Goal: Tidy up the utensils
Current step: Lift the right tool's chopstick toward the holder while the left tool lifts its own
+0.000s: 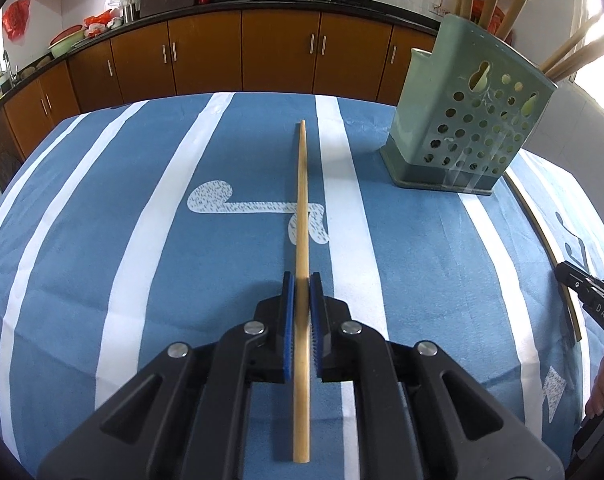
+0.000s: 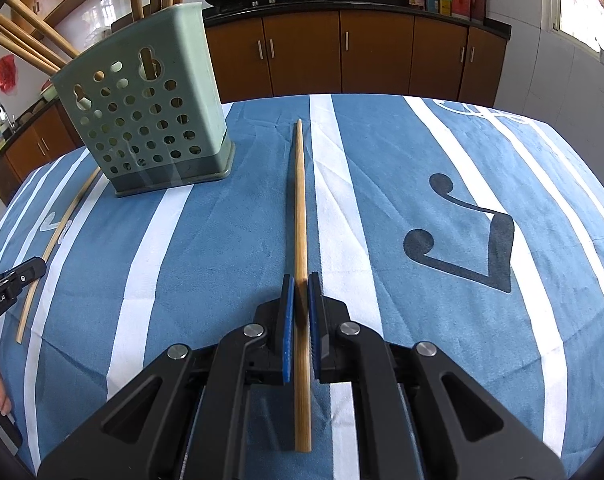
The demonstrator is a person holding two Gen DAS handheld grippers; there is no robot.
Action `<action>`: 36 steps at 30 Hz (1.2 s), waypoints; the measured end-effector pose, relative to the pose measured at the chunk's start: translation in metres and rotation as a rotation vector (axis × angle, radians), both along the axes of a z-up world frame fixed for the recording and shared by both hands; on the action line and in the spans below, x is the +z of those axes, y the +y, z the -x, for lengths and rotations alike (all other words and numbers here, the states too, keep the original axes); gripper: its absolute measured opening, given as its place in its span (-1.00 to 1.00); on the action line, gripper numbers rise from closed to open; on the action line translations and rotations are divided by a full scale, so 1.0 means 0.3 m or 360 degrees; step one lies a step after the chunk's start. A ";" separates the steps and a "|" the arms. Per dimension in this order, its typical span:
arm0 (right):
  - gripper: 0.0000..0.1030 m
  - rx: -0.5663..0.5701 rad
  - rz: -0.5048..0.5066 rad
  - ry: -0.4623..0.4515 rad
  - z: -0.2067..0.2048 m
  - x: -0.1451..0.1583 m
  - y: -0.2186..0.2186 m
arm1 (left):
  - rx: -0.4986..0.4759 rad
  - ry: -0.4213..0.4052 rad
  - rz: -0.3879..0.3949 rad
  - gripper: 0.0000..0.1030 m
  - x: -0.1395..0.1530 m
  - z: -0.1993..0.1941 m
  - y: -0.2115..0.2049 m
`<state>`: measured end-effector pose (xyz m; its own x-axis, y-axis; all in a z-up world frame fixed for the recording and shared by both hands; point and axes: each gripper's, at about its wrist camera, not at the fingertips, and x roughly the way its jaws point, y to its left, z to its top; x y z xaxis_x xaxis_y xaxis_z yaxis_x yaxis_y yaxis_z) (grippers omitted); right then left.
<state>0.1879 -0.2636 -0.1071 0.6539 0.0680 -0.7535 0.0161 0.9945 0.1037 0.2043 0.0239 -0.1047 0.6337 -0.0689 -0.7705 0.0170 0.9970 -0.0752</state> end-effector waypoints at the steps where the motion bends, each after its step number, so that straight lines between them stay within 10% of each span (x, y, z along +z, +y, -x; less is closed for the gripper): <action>1: -0.84 0.0000 0.0000 0.0000 0.000 0.000 -0.001 | 0.0001 0.0000 0.0004 -0.80 -0.001 0.001 0.002; 36: -0.83 0.0000 0.0004 0.0002 0.004 0.000 0.004 | -0.0002 0.0004 0.0012 -0.80 -0.001 0.002 0.003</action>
<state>0.1867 -0.2624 -0.1071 0.6531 0.0662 -0.7543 0.0163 0.9947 0.1014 0.2036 0.0247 -0.1050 0.6317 -0.0759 -0.7715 0.0183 0.9964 -0.0829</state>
